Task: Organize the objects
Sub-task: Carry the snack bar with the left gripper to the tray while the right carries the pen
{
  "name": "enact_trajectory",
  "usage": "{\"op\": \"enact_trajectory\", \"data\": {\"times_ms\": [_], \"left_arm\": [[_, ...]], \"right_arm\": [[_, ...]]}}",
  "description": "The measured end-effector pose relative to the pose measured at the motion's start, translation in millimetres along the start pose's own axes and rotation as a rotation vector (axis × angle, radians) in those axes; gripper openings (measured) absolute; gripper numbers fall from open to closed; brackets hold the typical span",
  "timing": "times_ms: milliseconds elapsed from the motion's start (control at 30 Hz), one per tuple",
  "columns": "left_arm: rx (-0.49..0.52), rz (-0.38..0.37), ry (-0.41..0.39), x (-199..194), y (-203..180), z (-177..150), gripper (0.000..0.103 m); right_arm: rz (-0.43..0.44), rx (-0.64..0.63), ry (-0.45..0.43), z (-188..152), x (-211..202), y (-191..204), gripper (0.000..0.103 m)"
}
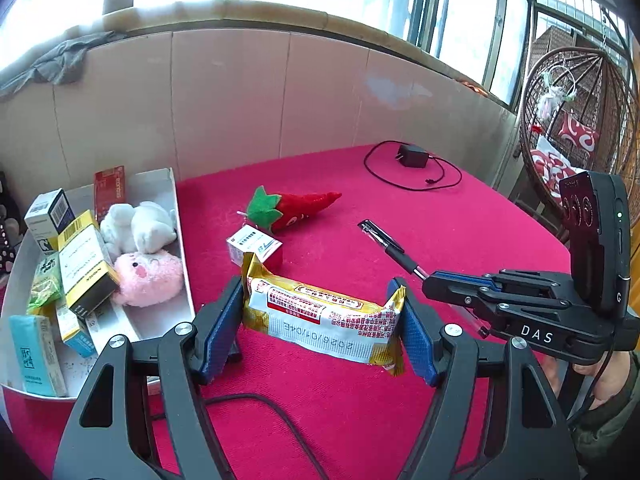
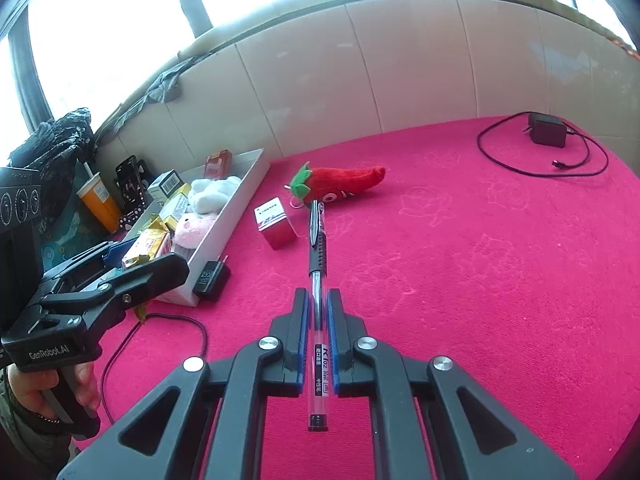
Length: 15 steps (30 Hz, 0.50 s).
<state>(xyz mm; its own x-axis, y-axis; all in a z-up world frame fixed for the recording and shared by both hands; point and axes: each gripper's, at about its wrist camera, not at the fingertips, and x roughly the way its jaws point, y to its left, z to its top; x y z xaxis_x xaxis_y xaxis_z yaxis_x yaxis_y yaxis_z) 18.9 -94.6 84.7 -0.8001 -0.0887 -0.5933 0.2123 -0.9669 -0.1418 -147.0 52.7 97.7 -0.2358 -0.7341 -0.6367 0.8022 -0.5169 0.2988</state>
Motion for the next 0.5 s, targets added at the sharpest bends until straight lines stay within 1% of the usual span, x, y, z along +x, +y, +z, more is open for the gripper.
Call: {"op": "enact_trajectory", "data": {"times_ms": [300,500], "left_arm": [[-0.082,0.037,-0.058,-24.3,34.9,-3.6,0.072],[-0.136,0.077,-0.101,-43.2,64.5,-5.0,0.072]], "right_arm": [[0.016,-0.060,-0.007,17.5,5.9,36.5,0.007],[0.037,-0.115,-0.008,31.5,14.7,66.7,0.007]]}}
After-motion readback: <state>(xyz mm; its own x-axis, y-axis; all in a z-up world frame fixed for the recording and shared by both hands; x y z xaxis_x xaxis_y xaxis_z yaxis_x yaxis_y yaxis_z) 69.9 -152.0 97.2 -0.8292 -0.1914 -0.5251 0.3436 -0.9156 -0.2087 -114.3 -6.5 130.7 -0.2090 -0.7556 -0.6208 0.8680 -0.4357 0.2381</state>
